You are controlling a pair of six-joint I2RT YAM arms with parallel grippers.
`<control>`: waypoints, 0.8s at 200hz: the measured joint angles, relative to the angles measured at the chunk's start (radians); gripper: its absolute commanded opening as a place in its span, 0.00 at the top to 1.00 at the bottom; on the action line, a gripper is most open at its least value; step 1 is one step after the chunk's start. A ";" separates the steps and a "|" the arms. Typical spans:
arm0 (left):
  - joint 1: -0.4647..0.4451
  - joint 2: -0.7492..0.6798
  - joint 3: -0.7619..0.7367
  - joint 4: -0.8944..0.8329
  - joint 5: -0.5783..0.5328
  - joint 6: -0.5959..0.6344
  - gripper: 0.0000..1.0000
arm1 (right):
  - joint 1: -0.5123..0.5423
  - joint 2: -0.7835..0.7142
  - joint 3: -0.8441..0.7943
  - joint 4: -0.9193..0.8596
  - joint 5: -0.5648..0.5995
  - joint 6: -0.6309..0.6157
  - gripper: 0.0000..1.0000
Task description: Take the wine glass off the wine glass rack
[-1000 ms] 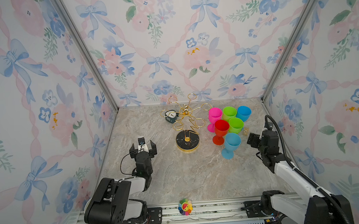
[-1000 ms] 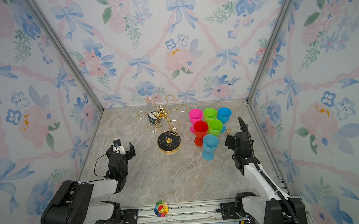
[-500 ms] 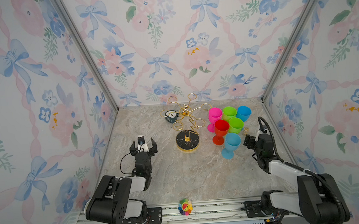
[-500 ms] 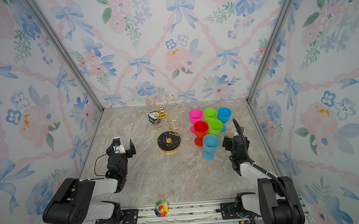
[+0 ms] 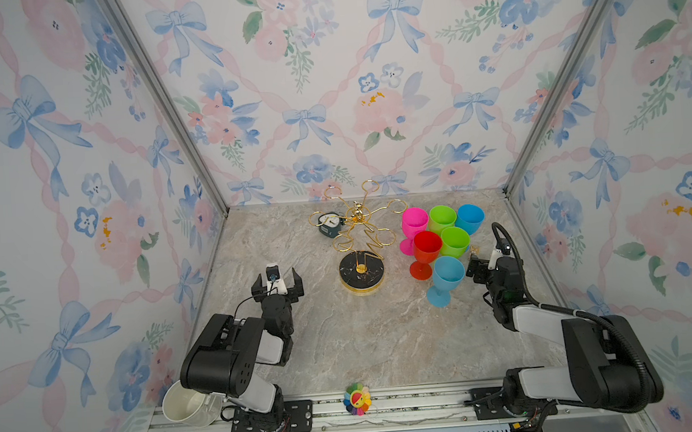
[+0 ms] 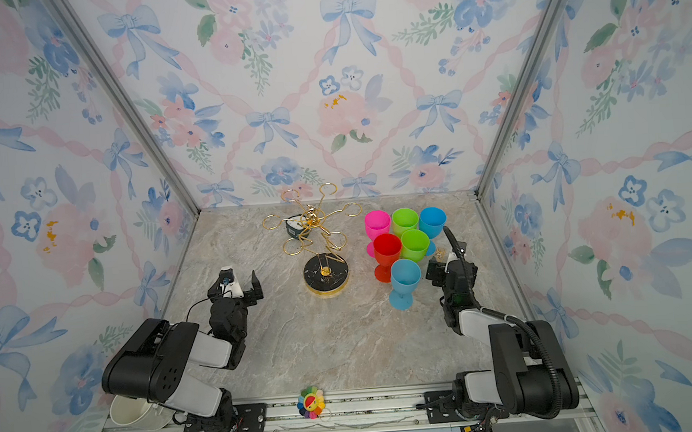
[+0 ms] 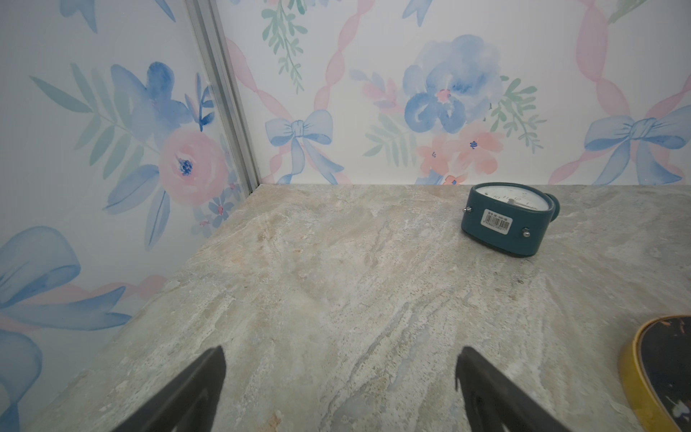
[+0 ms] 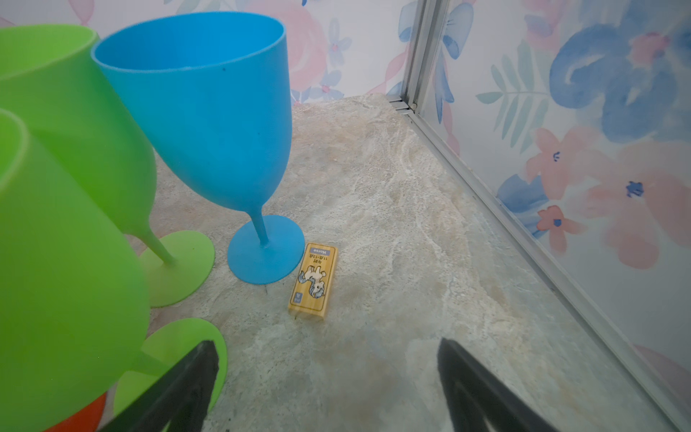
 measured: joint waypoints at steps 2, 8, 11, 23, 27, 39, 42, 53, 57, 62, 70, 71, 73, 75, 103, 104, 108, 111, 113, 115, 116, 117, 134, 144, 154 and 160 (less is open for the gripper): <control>0.001 0.000 0.000 0.001 0.000 0.000 0.02 | 0.000 0.004 0.000 0.006 0.000 0.000 0.06; 0.001 0.000 0.000 0.002 0.000 -0.003 0.02 | 0.000 0.020 0.000 0.031 0.000 -0.004 0.05; 0.001 0.000 0.000 0.002 0.000 -0.003 0.02 | 0.000 0.029 0.000 0.044 -0.001 -0.005 0.05; 0.002 0.000 0.000 0.002 0.000 -0.007 0.02 | 0.000 0.074 -0.006 0.105 -0.002 -0.011 0.05; 0.002 0.000 0.000 0.002 0.000 -0.007 0.02 | 0.000 0.089 -0.008 0.123 -0.002 -0.014 0.05; 0.005 0.000 0.000 0.002 0.002 -0.011 0.02 | 0.004 0.143 -0.016 0.176 -0.003 -0.023 0.05; 0.006 0.000 0.000 0.002 0.003 -0.011 0.02 | 0.007 0.156 -0.019 0.187 -0.003 -0.026 0.05; 0.012 0.000 0.000 0.002 0.008 -0.014 0.02 | 0.015 0.179 -0.019 0.188 0.000 -0.037 0.04; 0.015 0.000 0.000 0.002 0.012 -0.015 0.02 | 0.017 0.182 -0.019 0.185 0.000 -0.039 0.04; 0.018 0.000 0.000 0.002 0.015 -0.018 0.02 | 0.021 0.182 -0.019 0.183 0.001 -0.041 0.04; 0.026 0.000 0.000 0.001 0.021 -0.022 0.02 | 0.024 0.182 -0.019 0.189 0.004 -0.044 0.03; 0.026 0.000 0.001 0.001 0.022 -0.022 0.02 | 0.024 0.182 -0.018 0.190 0.004 -0.044 0.03; 0.029 0.000 0.001 0.001 0.024 -0.023 0.02 | 0.026 0.182 -0.018 0.192 0.004 -0.045 0.03; 0.030 0.000 0.001 0.001 0.026 -0.023 0.02 | 0.026 0.182 -0.018 0.194 0.004 -0.045 0.02; 0.044 0.000 0.002 0.001 0.043 -0.034 0.02 | 0.027 0.182 -0.015 0.203 0.008 -0.055 0.03; 0.045 0.000 0.002 0.001 0.043 -0.034 0.02 | 0.027 0.182 -0.015 0.203 0.008 -0.055 0.03; 0.047 0.000 0.002 0.001 0.048 -0.037 0.02 | 0.028 0.182 -0.015 0.205 0.008 -0.056 0.03; 0.047 0.000 0.002 0.000 0.050 -0.037 0.02 | 0.028 0.182 -0.015 0.206 0.008 -0.056 0.03; 0.048 0.000 0.002 0.000 0.051 -0.038 0.02 | 0.028 0.182 -0.015 0.206 0.008 -0.056 0.03; 0.048 0.000 0.002 0.000 0.053 -0.039 0.02 | 0.028 0.182 -0.015 0.206 0.008 -0.057 0.03; 0.049 0.000 0.002 0.000 0.053 -0.039 0.02 | 0.028 0.182 -0.015 0.206 0.009 -0.057 0.03; 0.049 0.000 0.002 0.000 0.053 -0.039 0.02 | 0.028 0.182 -0.015 0.206 0.009 -0.058 0.03; 0.053 0.000 0.002 0.000 0.061 -0.042 0.02 | 0.029 0.182 -0.015 0.206 0.012 -0.061 0.03; 0.054 0.000 0.002 0.000 0.064 -0.042 0.02 | 0.031 0.182 -0.014 0.206 0.015 -0.063 0.03; 0.053 0.000 0.002 0.000 0.067 -0.042 0.02 | 0.035 0.182 -0.014 0.206 0.019 -0.066 0.03; 0.053 0.000 0.002 0.000 0.068 -0.042 0.02 | 0.037 0.182 -0.014 0.206 0.019 -0.066 0.03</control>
